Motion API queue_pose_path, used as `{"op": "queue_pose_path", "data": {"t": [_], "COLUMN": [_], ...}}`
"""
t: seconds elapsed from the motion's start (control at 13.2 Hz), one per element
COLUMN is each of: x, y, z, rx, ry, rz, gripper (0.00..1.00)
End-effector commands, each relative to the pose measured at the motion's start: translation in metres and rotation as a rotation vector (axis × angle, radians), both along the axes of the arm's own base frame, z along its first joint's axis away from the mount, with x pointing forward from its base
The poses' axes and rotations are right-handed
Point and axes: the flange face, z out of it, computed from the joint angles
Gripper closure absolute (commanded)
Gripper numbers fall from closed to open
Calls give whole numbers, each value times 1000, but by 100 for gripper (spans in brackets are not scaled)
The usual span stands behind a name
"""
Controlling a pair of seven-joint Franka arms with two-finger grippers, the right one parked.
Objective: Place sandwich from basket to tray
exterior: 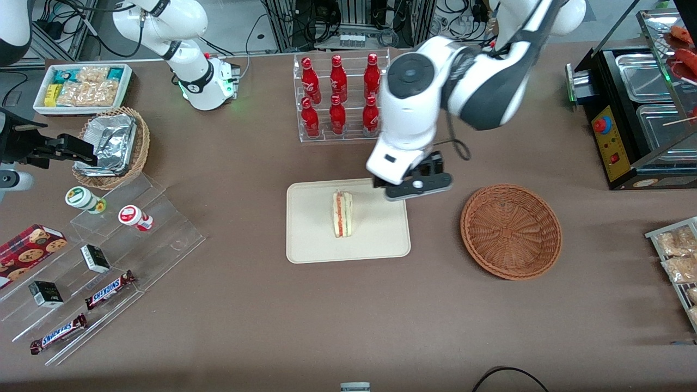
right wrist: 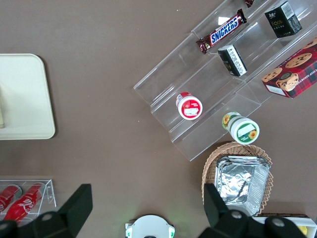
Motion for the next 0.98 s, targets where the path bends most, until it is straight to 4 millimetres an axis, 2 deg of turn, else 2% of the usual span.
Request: {"op": "queue_pose_path", "data": {"t": [0.0, 0.15, 0.38, 0.53, 0.68, 0.91], "x": [4, 12, 5, -3, -12, -17], "y": [62, 115, 195, 241, 277, 316], "z": [36, 55, 80, 89, 95, 100], "rx": [-19, -54, -106, -112, -111, -112], "ry": [52, 72, 80, 93, 95, 87], "rz": [-38, -49, -86, -119, -139, -150], "gripper": [0, 0, 0, 0, 0, 0]}}
